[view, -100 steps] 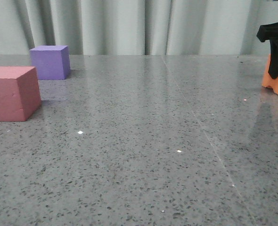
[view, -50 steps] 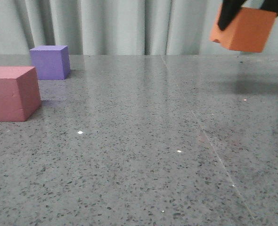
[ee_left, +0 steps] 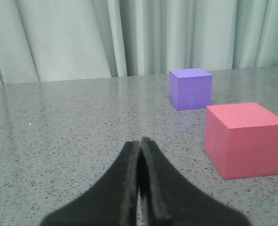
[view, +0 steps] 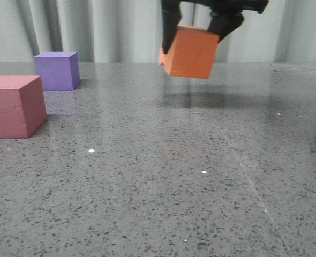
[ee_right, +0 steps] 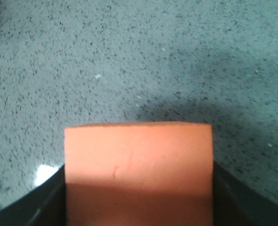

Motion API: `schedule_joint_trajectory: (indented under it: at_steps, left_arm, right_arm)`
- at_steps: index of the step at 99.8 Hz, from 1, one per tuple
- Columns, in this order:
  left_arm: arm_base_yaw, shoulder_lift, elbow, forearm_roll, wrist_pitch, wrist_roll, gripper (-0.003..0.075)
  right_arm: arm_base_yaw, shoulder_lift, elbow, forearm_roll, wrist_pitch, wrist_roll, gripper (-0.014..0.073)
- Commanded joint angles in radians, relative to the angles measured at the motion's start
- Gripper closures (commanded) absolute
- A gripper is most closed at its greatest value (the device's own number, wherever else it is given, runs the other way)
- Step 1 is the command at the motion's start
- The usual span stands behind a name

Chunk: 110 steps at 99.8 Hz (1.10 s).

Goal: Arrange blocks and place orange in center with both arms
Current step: 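Lift the orange cube and carry it toward the table center, then set the orange cube down mid-table and open the right gripper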

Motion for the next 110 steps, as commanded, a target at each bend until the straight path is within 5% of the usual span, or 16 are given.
schedule_joint_trajectory:
  at_steps: [1, 30, 78, 110]
  left_arm:
    - [0.002, -0.033, 0.056, -0.007, -0.091, -0.005, 0.0739]
    - [0.002, -0.033, 0.056, -0.007, -0.091, -0.005, 0.0739]
    - [0.002, -0.033, 0.056, -0.007, -0.091, -0.005, 0.0739]
    - [0.002, -0.033, 0.056, -0.007, -0.091, -0.005, 0.0739]
  right_arm:
    - [0.035, -0.028, -0.059, -0.086, -0.041, 0.099, 0.0347]
    - [0.1, 0.059, -0.146, -0.129, 0.006, 0.227, 0.035]
    - [0.108, 0.106, -0.167, -0.129, 0.013, 0.254, 0.0343]
    - [0.108, 0.106, -0.167, -0.129, 0.022, 0.253, -0.0017]
